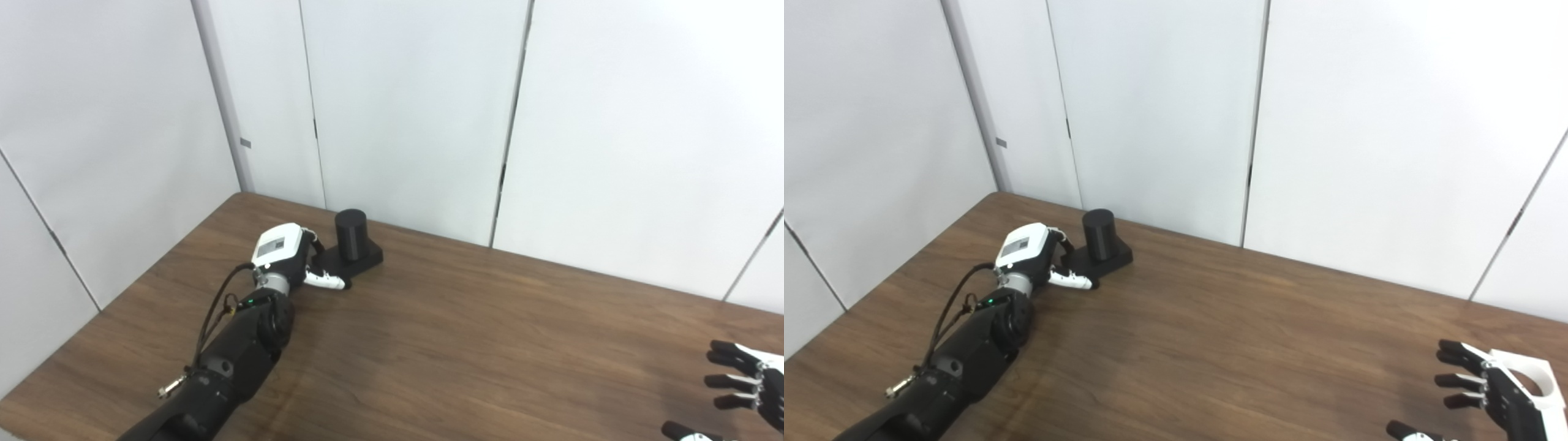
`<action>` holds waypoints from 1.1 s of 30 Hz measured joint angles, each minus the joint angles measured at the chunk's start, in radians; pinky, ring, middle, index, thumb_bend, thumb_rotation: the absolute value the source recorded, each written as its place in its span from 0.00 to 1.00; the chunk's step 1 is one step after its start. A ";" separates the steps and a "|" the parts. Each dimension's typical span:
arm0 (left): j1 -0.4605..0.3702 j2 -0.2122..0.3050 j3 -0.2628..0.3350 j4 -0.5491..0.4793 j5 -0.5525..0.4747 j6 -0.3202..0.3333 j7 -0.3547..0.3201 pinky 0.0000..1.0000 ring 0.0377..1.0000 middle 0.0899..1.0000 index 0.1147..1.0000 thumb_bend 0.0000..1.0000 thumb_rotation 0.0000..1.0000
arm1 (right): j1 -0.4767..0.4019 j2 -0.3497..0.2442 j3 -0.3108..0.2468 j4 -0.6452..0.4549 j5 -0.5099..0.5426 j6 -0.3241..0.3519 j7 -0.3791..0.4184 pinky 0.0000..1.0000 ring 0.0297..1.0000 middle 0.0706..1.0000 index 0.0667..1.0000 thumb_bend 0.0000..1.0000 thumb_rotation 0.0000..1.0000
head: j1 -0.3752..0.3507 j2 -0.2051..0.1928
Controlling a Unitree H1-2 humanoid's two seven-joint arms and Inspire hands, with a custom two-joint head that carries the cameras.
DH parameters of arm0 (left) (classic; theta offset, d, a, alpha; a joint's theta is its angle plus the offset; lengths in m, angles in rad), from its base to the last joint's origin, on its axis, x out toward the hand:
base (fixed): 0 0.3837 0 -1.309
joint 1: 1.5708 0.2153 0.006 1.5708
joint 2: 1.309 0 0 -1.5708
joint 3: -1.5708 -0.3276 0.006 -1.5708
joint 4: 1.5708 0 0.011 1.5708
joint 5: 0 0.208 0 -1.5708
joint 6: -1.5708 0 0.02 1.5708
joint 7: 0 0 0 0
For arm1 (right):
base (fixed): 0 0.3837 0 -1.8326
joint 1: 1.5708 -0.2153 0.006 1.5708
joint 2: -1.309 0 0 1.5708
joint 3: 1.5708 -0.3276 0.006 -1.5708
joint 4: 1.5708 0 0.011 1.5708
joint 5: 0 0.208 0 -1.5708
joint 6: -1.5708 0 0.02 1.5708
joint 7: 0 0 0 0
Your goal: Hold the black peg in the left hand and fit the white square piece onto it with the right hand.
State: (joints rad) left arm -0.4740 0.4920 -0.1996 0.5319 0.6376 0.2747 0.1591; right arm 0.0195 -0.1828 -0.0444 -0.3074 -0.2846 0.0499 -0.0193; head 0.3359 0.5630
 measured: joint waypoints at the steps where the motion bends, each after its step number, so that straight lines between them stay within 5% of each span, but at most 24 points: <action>1: 0.007 0.001 -0.006 -0.015 0.000 -0.008 -0.005 0.95 0.96 0.86 0.42 0.52 0.06 | 0.000 0.000 0.000 0.002 0.000 -0.001 -0.001 0.50 0.61 0.69 0.70 0.56 0.00 | 0.000 0.000; 14: 0.114 -0.003 -0.080 -0.207 -0.065 -0.187 -0.099 0.99 0.99 0.90 0.42 0.52 0.06 | -0.001 0.001 0.000 0.008 -0.004 -0.004 -0.006 0.57 0.65 0.73 0.72 0.55 0.00 | -0.055 0.014; 18: 0.118 -0.005 -0.128 -0.252 -0.058 -0.232 -0.140 0.92 0.96 0.90 0.42 0.52 0.06 | -0.002 0.001 0.000 0.024 -0.003 -0.011 -0.010 0.56 0.64 0.73 0.72 0.56 0.00 | -0.075 0.017; 33: 0.095 -0.073 -0.304 -0.370 0.007 -0.327 -0.258 0.91 0.96 0.91 0.42 0.52 0.07 | -0.013 -0.005 -0.006 0.135 -0.003 -0.149 -0.034 0.52 0.61 0.70 0.70 0.56 0.00 | -0.199 0.063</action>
State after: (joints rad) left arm -0.3791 0.4189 -0.5036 0.1620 0.6444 -0.0526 -0.0989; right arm 0.0069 -0.1875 -0.0502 -0.1721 -0.2878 -0.0994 -0.0533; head 0.1366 0.6258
